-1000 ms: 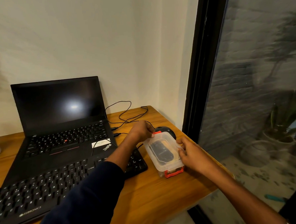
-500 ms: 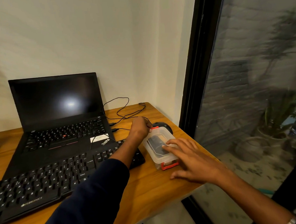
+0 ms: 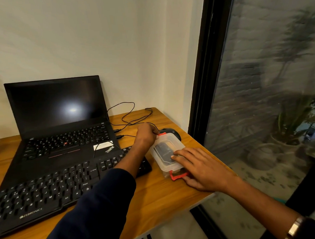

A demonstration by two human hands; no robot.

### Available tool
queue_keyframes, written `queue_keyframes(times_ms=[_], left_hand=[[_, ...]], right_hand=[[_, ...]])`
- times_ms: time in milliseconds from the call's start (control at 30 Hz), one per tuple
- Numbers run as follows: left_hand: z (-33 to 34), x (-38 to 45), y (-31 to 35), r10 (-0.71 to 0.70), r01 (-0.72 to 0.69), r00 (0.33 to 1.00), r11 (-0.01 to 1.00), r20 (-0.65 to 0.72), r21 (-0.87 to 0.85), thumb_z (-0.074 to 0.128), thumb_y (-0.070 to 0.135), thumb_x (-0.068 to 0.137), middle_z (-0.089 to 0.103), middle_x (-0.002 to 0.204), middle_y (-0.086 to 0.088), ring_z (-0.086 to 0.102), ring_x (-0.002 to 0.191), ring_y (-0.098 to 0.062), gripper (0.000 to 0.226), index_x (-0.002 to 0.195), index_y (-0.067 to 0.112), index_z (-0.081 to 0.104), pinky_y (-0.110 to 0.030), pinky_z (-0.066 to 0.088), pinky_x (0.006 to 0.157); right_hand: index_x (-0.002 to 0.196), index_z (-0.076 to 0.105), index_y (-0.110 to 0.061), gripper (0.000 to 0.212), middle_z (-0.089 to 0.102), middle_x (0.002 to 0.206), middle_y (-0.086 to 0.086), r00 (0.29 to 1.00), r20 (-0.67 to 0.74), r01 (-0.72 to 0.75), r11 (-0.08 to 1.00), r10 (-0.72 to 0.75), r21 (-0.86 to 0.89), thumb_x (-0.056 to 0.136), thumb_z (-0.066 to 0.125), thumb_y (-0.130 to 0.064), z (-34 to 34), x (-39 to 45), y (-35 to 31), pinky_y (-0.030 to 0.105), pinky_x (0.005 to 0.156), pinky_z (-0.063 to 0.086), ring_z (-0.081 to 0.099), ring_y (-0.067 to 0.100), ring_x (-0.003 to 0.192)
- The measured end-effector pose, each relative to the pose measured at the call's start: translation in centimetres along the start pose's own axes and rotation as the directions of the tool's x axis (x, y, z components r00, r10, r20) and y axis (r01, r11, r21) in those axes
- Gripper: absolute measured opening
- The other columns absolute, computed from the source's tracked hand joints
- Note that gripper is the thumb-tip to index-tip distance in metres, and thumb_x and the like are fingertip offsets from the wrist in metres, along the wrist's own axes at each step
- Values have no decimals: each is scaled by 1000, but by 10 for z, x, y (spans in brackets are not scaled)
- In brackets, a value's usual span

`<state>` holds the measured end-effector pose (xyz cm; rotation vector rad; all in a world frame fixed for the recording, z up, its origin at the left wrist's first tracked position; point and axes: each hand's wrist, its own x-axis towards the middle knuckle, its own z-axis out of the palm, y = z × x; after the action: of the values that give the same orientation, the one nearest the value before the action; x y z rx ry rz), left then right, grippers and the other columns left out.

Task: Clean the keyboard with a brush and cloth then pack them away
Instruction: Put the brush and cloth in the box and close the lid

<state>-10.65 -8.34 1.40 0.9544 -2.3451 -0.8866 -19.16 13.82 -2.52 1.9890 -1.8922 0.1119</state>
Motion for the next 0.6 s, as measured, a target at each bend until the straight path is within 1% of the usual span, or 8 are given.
queue_keyframes(times_ms=[67,133,200,267,333,433,533,600], left_hand=[[0,0,0,1,-1,1000,1000,-4,2,65,-3,89,69,116,-12,62,109,-23,22,109,2,73,-25,45,88],[1,0,0,-1,1,1000,1000,-6,6,65,-3,89,69,116,-12,62,109,-23,22,108,3,73,-26,46,89],[1,-1,-1,7,-7,1000,1000,-13,9,64,-3,89,69,115,-12,62,108,-23,22,108,3,73,-25,45,88],[1,-1,-1,20,-20,1000,1000,-18,15,64,-4,89,69,115,-12,62,108,-23,22,107,2,73,-23,45,86],[1,-1,-2,27,-27,1000,1000,-15,15,64,-4,88,69,114,-13,62,108,-23,22,108,1,73,-23,45,87],[0,-1,-1,22,-22,1000,1000,-5,18,65,-4,88,69,114,-13,62,108,-24,21,107,1,73,-25,45,87],[1,2,-1,17,-17,1000,1000,-2,20,66,-4,88,69,114,-13,62,107,-23,21,107,1,73,-22,45,83],[1,3,-1,13,-13,1000,1000,2,28,66,-4,87,69,114,-13,63,107,-24,22,107,1,74,-22,45,82]], right_hand=[[140,42,-24,51,47,143,-2,1000,-15,12,998,-11,64,95,42,-48,-5,-2,4,37,108,39,44,15,131],[137,46,-28,46,48,141,-7,1000,10,1,990,-3,143,98,34,-50,-12,1,8,33,108,38,44,11,130],[136,46,-33,48,47,141,-10,998,60,-17,981,6,194,97,29,-55,-18,6,10,31,109,35,42,9,131],[135,47,-35,51,47,141,-13,995,99,-51,969,28,242,94,28,-59,-20,8,12,29,109,34,41,7,131],[131,52,-37,47,49,138,-16,991,112,-106,934,72,340,92,36,-58,-20,9,13,29,109,36,41,3,129],[123,60,-37,34,53,130,-20,977,149,-205,849,151,487,91,53,-48,-19,12,15,31,106,40,42,-2,123],[113,65,-37,28,57,117,-22,968,176,-247,804,179,540,88,59,-45,-17,20,18,36,102,43,46,-2,116],[111,66,-39,26,57,114,-22,961,202,-272,779,189,564,86,61,-45,-15,24,19,38,102,44,46,-1,116]])
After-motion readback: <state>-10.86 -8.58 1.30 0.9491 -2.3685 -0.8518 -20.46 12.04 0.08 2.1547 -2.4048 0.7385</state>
